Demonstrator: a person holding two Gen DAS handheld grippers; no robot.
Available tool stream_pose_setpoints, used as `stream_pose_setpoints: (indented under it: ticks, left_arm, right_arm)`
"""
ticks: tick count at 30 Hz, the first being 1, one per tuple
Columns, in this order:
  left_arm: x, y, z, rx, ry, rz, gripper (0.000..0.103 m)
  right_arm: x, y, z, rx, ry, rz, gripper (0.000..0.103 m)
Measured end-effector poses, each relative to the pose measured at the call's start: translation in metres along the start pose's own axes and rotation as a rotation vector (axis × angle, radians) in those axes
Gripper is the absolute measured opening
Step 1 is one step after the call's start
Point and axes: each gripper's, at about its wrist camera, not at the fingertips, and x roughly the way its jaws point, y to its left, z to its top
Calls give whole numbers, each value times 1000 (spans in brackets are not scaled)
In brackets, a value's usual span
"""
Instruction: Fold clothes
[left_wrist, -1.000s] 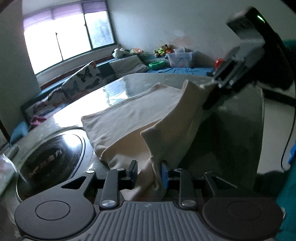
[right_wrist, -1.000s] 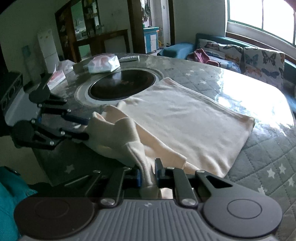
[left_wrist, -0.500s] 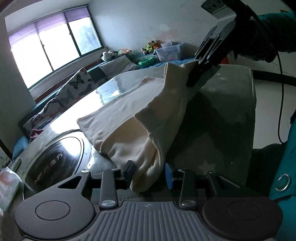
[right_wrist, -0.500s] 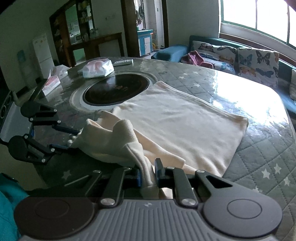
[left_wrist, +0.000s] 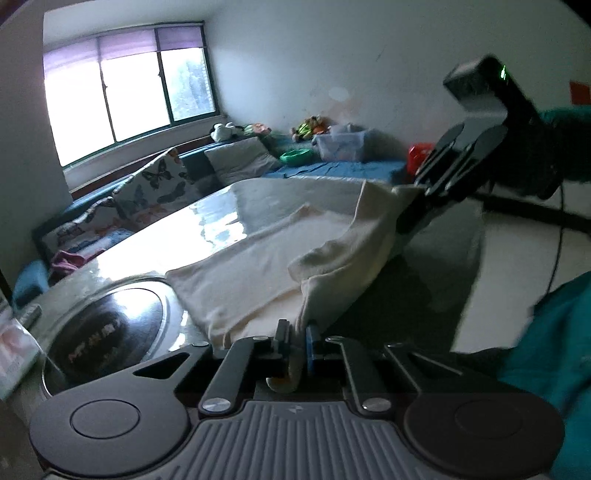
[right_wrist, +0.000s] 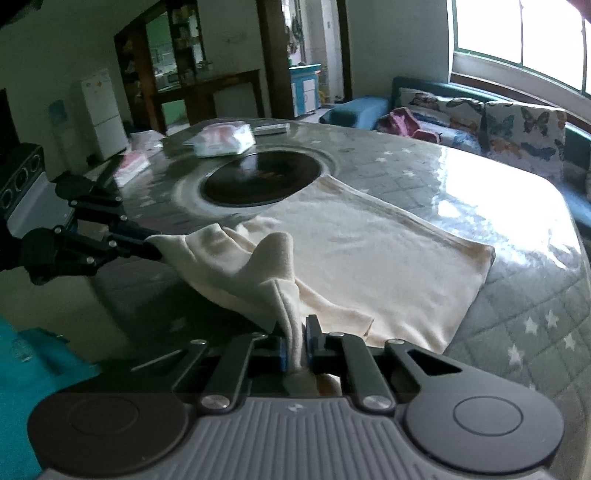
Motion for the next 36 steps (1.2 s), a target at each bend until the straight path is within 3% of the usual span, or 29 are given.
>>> stream_pose_setpoints:
  ticks: [5,11,21,28,32,33,36]
  left_arm:
    - [-19,3,9,-56,-18,1,9]
    - [5,26,30,-81,-48,20,9]
    - [85,81,64,-94,-33,44,8]
    - [151,107,64,-128,29,76,8]
    - [177,113,56,-157,87,99,8]
    - [181,114,54,-162,99,106,8]
    - [187,119,49,-185,120,127,13]
  right_arm:
    - [-26,18,-6,5,11,41,8]
    - [-24,0,7,40,-14,16,8]
    - [9,-61,54,56,-34,-40,7]
    - [57,-111,58,157,-35,-86,7]
    - [87,-134,46,253,-27,-105,11]
    - [90,-138,42,269,-29,-118,22]
    - [93,-147,34,312,-44,-173,27]
